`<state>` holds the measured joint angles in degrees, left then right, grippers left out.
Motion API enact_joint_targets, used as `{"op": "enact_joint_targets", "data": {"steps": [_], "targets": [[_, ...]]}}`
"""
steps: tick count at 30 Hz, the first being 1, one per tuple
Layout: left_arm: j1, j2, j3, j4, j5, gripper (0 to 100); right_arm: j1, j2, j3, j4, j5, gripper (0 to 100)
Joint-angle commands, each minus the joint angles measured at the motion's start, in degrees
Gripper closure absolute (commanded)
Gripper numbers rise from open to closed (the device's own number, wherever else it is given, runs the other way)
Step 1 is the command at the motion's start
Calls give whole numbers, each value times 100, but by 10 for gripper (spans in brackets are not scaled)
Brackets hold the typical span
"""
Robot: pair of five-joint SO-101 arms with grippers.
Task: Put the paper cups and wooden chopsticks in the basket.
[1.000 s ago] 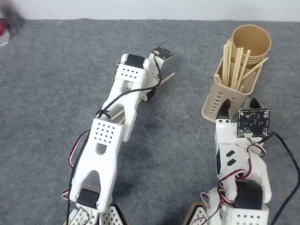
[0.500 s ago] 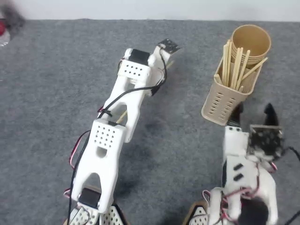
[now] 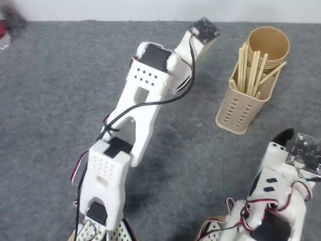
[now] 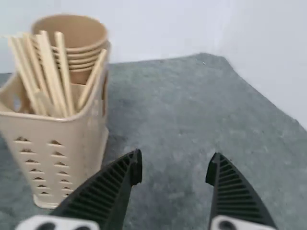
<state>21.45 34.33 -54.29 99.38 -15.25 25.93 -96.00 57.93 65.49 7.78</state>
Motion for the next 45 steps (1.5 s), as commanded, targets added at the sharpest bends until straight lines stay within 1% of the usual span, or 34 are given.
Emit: {"op": "enact_joint_targets", "data": {"steps": [1, 5, 11, 17, 22, 26, 28, 32, 38, 43, 45], "targets": [[-9, -888, -13, -281, 457, 991, 286, 84, 97, 4, 18, 775], [229, -1424, -13, -738, 756, 991, 374, 84, 457, -215, -220, 775], [897, -1916, -13, -1327, 782, 991, 347, 84, 1011, -690, -290, 775], [1442, -1987, -13, -2303, 791, 991, 338, 84, 1380, -1015, -290, 775], [1820, -1969, -13, -3103, 791, 991, 198, 84, 1398, -1015, -281, 775], [2119, -1873, 31, -3525, 800, 991, 48, 84, 1398, -1015, -246, 775], [2242, -1785, 31, -3675, 1002, 991, 57, 84, 1398, -1015, -246, 775], [2303, -1530, 40, -4123, 1591, 991, 84, 84, 1398, -1015, -246, 775], [2295, -879, 13, -4211, 2497, 990, 84, 84, 1398, -1015, -246, 775], [2154, -413, 31, -4905, 2567, 990, 84, 84, 1398, -1015, -246, 775], [2101, -246, 31, -4941, 2567, 989, 84, 84, 1407, -1015, -246, 775]]}}
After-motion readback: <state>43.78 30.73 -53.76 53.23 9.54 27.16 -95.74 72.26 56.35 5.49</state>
